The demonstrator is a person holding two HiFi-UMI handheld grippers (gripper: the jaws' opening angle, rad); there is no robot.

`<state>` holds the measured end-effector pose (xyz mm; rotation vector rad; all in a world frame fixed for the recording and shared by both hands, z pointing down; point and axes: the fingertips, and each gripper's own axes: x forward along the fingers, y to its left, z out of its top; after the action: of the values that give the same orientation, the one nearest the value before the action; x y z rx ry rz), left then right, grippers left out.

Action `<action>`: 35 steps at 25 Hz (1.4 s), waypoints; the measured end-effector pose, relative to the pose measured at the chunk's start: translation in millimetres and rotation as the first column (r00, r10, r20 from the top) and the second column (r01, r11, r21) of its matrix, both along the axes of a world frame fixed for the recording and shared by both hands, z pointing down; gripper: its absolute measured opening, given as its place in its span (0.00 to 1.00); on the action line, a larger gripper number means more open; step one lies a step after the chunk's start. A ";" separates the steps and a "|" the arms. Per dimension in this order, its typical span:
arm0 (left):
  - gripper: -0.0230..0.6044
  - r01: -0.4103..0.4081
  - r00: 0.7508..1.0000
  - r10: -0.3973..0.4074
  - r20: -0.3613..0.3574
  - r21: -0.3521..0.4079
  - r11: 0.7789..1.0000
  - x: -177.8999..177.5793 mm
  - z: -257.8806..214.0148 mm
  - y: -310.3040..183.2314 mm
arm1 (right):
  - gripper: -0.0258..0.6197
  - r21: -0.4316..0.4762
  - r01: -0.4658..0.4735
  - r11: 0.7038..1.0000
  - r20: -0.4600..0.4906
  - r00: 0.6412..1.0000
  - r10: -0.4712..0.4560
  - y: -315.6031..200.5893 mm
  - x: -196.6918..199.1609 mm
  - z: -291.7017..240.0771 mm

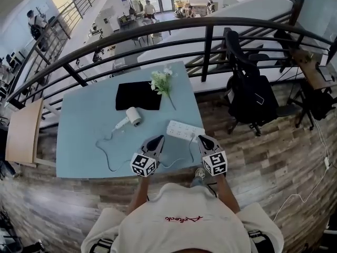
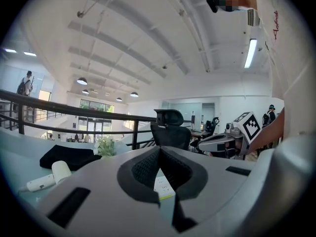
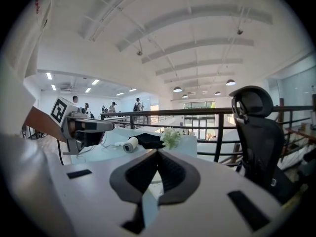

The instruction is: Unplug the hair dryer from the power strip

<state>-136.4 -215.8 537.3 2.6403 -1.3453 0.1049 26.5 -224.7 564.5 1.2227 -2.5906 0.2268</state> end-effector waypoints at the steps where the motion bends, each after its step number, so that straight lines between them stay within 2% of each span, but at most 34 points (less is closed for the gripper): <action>1: 0.05 0.010 1.000 -0.010 0.000 0.000 1.000 2.3 0.0 -5.8 | 0.07 0.001 0.014 1.000 0.002 1.000 -0.014 -6.2 0.3 -0.1; 9: 0.05 0.060 0.998 -0.060 0.000 -0.007 0.998 36.8 -2.1 -47.9 | 0.07 0.012 0.095 0.995 0.009 0.995 -0.095 -49.9 20.5 -10.2; 18: 0.05 0.089 0.996 -0.089 0.008 -0.024 0.996 72.1 7.9 -62.4 | 0.07 -0.021 0.163 0.986 0.023 0.986 -0.162 -69.5 35.6 5.2; 27: 0.05 0.105 0.994 -0.104 0.010 -0.049 0.993 57.6 13.8 -67.7 | 0.07 -0.035 0.180 0.983 0.028 0.983 -0.179 -79.6 21.0 7.7; 35: 0.05 0.026 0.999 -0.027 -0.017 -0.046 0.999 30.0 16.8 -87.1 | 0.07 -0.021 0.086 0.996 0.010 0.996 -0.086 -95.3 -4.1 1.6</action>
<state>-106.4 -302.9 554.1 2.5792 -1.3548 0.1070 22.3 -319.9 566.1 1.1028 -2.6339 0.2430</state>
